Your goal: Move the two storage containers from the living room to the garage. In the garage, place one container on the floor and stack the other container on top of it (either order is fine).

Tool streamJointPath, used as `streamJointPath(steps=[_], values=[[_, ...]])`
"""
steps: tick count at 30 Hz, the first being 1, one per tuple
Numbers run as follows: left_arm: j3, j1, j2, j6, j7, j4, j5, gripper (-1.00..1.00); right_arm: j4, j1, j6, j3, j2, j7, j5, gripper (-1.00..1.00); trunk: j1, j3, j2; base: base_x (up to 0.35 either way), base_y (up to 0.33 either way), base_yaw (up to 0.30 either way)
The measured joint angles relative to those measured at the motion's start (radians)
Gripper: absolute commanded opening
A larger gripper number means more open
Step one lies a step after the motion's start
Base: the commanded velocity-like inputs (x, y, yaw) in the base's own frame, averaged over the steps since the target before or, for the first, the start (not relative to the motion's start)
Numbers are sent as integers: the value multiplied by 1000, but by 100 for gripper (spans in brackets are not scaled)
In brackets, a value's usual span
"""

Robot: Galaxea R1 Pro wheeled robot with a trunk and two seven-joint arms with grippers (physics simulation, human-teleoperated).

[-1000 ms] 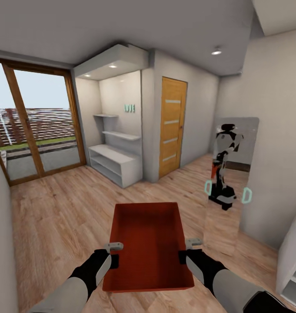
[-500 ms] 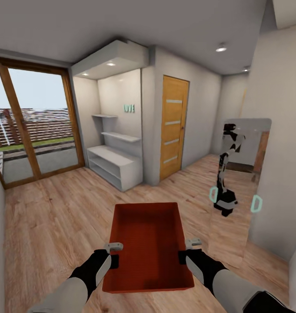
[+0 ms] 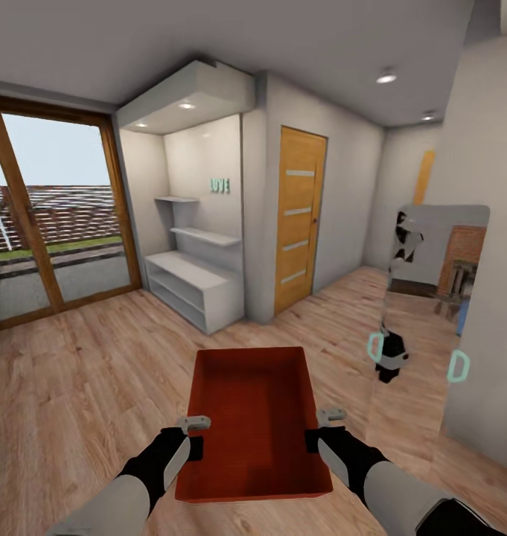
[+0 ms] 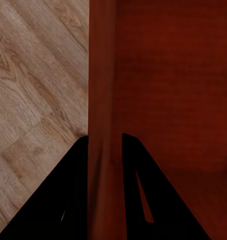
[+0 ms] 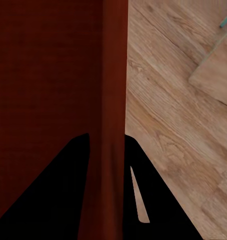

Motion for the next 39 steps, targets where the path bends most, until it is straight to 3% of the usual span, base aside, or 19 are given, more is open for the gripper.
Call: streamJointPath(steps=[39], values=[[1, 0, -2, 1, 2, -5, -5, -100, 0, 0, -5, 4, -2, 1, -8, -100, 0, 0, 0, 323, 0, 0]])
